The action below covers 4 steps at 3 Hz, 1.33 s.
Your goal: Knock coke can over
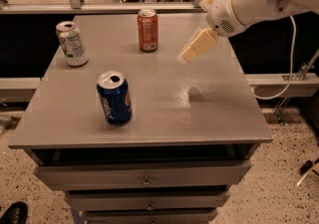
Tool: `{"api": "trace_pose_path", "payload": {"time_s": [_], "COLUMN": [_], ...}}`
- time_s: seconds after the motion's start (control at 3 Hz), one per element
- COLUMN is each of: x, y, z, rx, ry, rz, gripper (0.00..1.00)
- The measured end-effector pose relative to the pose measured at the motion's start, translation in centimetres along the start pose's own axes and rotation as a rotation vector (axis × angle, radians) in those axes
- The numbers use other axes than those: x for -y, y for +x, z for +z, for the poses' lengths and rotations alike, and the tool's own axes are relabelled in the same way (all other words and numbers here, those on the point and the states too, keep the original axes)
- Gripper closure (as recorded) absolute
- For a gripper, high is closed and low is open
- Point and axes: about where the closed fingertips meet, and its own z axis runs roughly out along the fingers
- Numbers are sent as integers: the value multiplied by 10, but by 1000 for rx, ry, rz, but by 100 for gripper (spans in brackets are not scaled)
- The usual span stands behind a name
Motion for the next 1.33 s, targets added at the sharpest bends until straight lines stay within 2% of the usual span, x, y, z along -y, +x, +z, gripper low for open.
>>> {"api": "trace_pose_path", "payload": {"time_s": [0.33, 0.67, 1.0, 1.33], "x": [7, 23, 39, 47], "y": [-11, -18, -29, -38], "z": [31, 62, 100, 130], "rx": [136, 238, 327, 384], "ry": [11, 24, 5, -34], "rz": [76, 148, 199, 221], "gripper": [0, 0, 0, 0]}}
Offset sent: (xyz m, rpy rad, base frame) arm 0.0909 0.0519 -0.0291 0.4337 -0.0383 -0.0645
